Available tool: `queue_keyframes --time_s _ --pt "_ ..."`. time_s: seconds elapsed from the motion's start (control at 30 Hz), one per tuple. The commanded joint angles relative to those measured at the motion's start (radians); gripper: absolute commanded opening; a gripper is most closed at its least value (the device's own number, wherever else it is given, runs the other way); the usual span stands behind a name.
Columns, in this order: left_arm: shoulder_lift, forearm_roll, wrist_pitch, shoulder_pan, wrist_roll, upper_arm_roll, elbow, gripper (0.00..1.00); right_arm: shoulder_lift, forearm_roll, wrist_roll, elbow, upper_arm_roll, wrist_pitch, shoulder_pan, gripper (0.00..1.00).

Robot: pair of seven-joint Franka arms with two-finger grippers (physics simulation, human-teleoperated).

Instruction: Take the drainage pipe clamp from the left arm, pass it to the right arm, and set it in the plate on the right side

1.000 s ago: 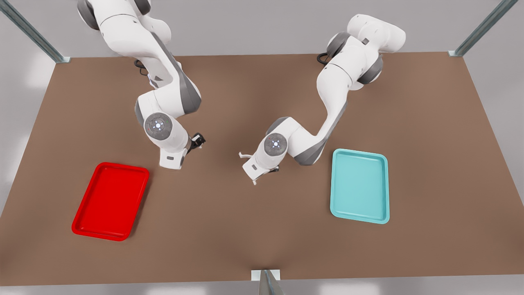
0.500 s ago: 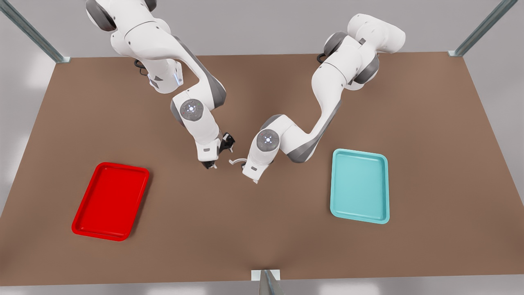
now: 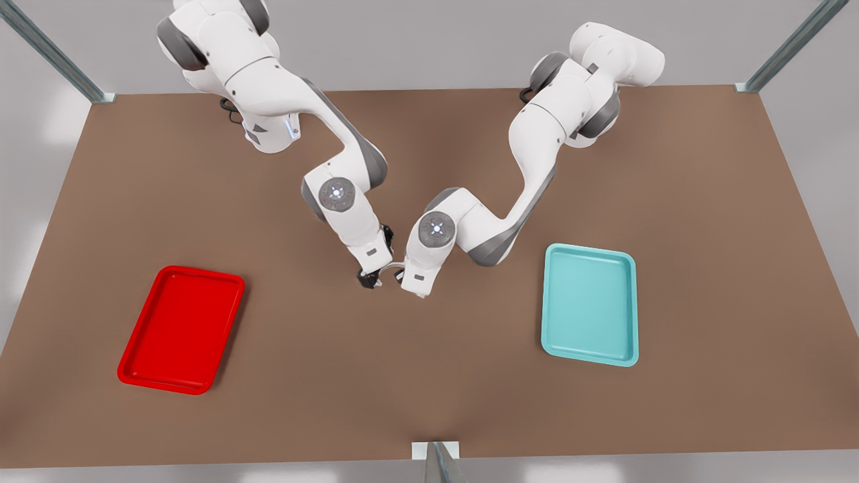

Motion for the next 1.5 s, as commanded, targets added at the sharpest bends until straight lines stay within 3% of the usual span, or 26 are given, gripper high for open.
queue_keyframes --time_s 0.0,0.83,0.9,0.97,1.0,1.03,1.17,1.2,1.3,1.37,1.47 --pt "-0.002 -0.001 0.005 0.0 -0.158 0.001 0.0 0.21 0.003 0.006 -0.335 0.003 0.0 0.008 0.002 1.0" --pt "-0.008 -0.002 -0.001 0.003 -0.161 0.002 0.005 0.21 0.132 0.027 -0.32 0.063 0.0 0.002 0.016 0.99" --pt "-0.009 -0.002 -0.002 0.003 -0.161 0.002 0.005 0.21 0.132 0.026 -0.332 0.071 0.0 0.001 0.018 0.43" --pt "-0.009 -0.002 -0.004 0.003 -0.162 0.001 0.007 0.21 0.133 0.026 -0.331 0.075 0.0 -0.002 0.018 0.27" --pt "-0.009 -0.002 -0.004 0.004 -0.156 0.002 0.005 0.79 0.133 0.026 -0.331 0.077 0.0 -0.002 0.016 0.21" --pt "-0.009 -0.002 -0.004 0.006 -0.167 0.002 0.005 1.0 0.133 0.026 -0.331 0.077 0.0 -0.002 0.015 0.21" --pt "-0.013 -0.005 -0.03 0.009 -0.181 0.002 0.005 1.0 0.145 0.033 -0.283 0.078 -0.003 0.001 0.002 0.21" --pt "-0.035 -0.002 -0.14 0.029 -0.167 0.008 0.005 1.0 0.144 0.009 -0.233 0.078 -0.011 -0.004 0.004 0.21" --pt "-0.134 0.001 -0.47 0.222 0.19 0.001 0.004 1.0 0.115 0.001 -0.24 0.075 -0.012 -0.042 -0.086 0.21" --pt "-0.155 0.004 -0.518 0.374 0.328 -0.001 0.004 1.0 0.055 -0.001 -0.234 0.072 -0.017 -0.137 -0.163 0.21" --pt "-0.298 0.004 -0.605 0.55 0.945 0.004 0.005 1.0 0.012 -0.14 -0.245 0.074 -0.043 -0.194 -0.303 0.21"
